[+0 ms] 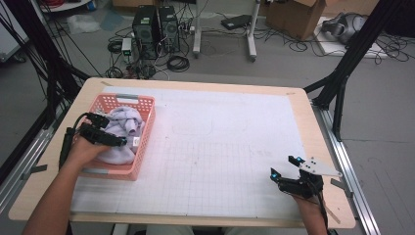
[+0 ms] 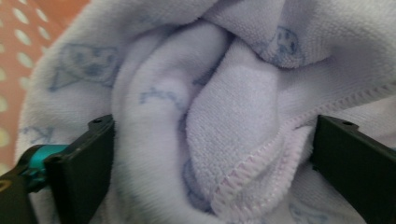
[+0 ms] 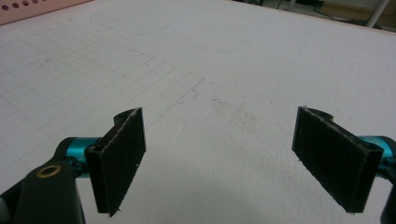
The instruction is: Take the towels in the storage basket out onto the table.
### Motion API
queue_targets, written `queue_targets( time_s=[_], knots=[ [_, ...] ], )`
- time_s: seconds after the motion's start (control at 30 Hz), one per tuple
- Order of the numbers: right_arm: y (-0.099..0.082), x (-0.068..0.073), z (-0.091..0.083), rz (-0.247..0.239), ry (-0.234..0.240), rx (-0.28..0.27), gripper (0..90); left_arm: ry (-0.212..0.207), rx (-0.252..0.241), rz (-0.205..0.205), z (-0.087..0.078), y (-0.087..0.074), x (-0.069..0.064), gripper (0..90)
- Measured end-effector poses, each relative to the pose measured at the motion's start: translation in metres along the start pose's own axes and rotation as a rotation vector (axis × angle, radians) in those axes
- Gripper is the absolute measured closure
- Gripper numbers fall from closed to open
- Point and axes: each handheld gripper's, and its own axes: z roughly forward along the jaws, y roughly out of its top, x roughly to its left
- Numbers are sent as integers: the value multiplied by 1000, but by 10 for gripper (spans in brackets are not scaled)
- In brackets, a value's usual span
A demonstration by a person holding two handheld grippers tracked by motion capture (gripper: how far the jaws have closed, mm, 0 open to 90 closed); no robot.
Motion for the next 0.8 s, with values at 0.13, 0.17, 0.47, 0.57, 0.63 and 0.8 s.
queue_targets(
  time_s=[0.13,0.17,0.47,0.57,0.63,0.8],
  knots=[
    [0,1,0,-3,3,2,163,34,19,44,9,0,-3,17],
    [0,0,0,-2,1,2,162,34,19,44,9,0,-3,18],
    [-2,-2,-3,1,-10,6,163,37,13,-4,4,2,1,289],
    [-2,-3,-3,7,-13,8,163,36,3,-15,1,2,3,422],
    [-2,-3,-3,9,-14,7,163,40,-9,-27,-2,3,3,482],
    [-2,-4,-3,15,-17,8,163,32,-95,-75,-14,2,7,559]
  ],
)
